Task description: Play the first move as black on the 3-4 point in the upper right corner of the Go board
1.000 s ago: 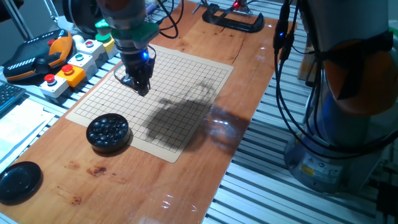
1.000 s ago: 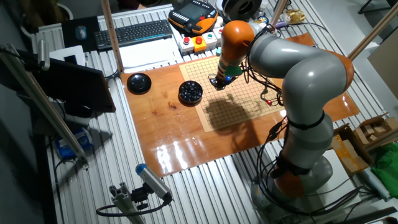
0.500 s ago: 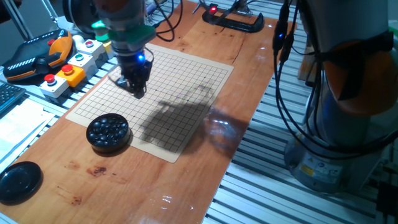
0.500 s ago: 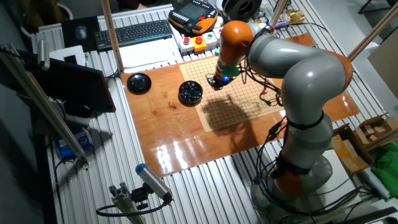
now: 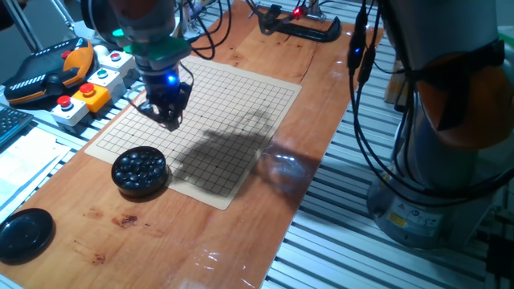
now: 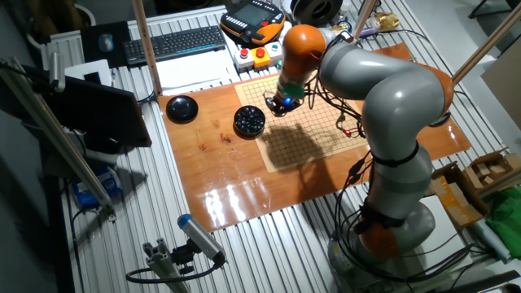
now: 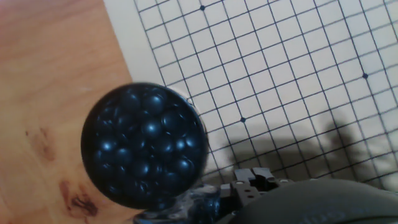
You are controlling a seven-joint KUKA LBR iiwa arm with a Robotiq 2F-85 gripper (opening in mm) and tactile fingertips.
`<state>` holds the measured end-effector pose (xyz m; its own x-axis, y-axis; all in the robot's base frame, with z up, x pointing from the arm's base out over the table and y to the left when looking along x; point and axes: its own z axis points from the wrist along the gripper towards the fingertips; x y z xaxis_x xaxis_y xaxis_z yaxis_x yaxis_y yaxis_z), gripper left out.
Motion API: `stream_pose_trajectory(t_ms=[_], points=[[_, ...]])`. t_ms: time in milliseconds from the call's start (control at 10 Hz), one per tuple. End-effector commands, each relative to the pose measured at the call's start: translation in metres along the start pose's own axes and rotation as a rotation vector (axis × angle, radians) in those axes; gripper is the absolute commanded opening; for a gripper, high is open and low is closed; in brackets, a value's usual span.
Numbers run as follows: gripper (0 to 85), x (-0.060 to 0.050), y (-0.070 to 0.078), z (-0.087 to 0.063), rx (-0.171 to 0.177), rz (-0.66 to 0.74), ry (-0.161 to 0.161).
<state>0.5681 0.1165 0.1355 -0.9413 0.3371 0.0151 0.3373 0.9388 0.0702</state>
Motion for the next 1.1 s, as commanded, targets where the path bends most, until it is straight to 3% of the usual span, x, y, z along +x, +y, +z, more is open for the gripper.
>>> stream_pose_trajectory(t_ms=[0, 300, 1000], points=[[0.7, 0.0, 0.002, 0.001, -0.008, 0.008, 0.006], [0.7, -0.001, 0.01, 0.004, 0.006, 0.04, 0.009], [0.7, 0.001, 0.021, 0.01, -0.01, 0.022, 0.019]])
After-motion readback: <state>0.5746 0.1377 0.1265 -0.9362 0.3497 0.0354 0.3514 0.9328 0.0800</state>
